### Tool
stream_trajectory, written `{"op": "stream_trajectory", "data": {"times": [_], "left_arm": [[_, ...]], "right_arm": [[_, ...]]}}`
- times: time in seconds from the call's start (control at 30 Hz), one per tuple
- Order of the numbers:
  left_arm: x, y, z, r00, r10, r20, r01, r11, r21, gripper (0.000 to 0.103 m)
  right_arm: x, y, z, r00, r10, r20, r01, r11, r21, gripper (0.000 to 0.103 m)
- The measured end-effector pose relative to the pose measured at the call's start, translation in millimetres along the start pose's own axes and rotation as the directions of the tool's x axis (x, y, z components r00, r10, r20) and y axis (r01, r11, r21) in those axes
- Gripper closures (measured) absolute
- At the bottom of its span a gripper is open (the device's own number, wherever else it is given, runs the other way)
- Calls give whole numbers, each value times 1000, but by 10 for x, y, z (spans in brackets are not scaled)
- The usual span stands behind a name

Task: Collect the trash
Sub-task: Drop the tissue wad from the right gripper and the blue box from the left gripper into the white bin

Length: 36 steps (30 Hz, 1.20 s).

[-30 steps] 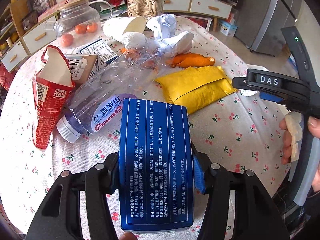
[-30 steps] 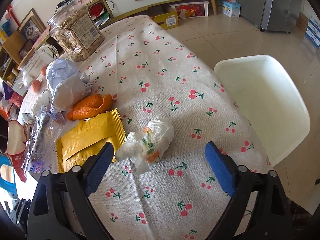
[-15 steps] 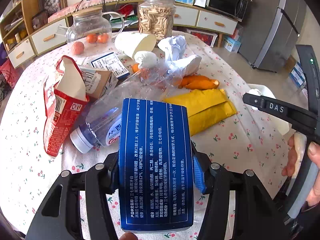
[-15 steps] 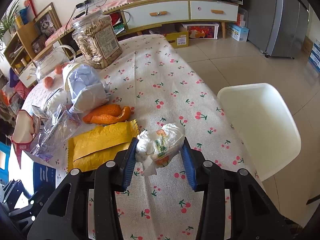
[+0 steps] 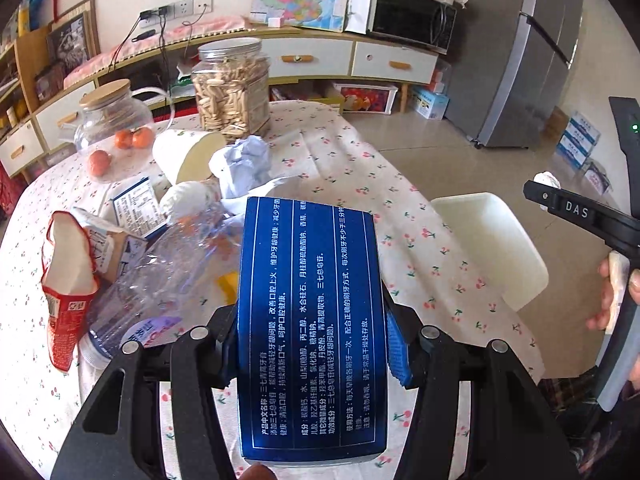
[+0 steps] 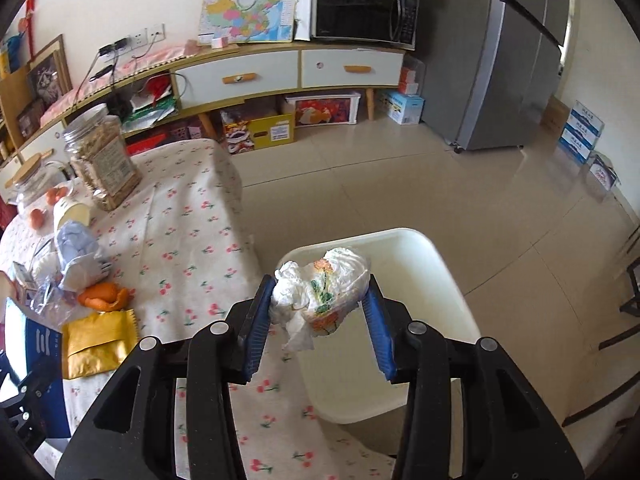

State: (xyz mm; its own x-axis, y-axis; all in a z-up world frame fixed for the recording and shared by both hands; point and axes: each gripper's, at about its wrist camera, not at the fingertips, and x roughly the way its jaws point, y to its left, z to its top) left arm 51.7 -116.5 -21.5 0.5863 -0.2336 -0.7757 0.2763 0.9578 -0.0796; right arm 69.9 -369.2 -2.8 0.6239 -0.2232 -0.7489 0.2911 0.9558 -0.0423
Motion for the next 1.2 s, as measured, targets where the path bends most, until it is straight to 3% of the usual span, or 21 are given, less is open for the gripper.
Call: {"op": "stream_trajectory", "data": {"times": [0.1,0.27,0.43,0.63,0.9,0.97,1.03,1.2], "left_arm": [[81,-269,93,1000,-13,-4,13,999,31,48],[233,-680,277,1000,-31,-7,31,996,78,48],[414,-1130,473,997,-75,-8,76,992,101,48],[583,-1695,641,990,-138,-4,137,981,135,47],[899,-2226,787,977,-204,-59,211,967,143,47],[964,-2321,806,976,-206,-72,214,965,150,41],[972,-2390,813,977,-203,-73,212,965,158,34],[847,-2315,761,986,-162,-36,166,967,192,27]], "right_arm": [[218,-315,26,999,-28,-42,30,998,57,59],[491,-714,-14,992,-24,-122,43,987,154,41],[417,-1060,20,996,-30,-83,51,961,272,23],[302,-1407,68,994,-102,-43,110,926,360,23],[244,-1935,8,989,-135,-62,147,834,532,21],[273,-1993,-7,989,-132,-72,150,818,556,21],[292,-1995,-1,988,-134,-75,153,816,557,21],[255,-1881,47,988,-144,-54,151,841,520,19]]}}
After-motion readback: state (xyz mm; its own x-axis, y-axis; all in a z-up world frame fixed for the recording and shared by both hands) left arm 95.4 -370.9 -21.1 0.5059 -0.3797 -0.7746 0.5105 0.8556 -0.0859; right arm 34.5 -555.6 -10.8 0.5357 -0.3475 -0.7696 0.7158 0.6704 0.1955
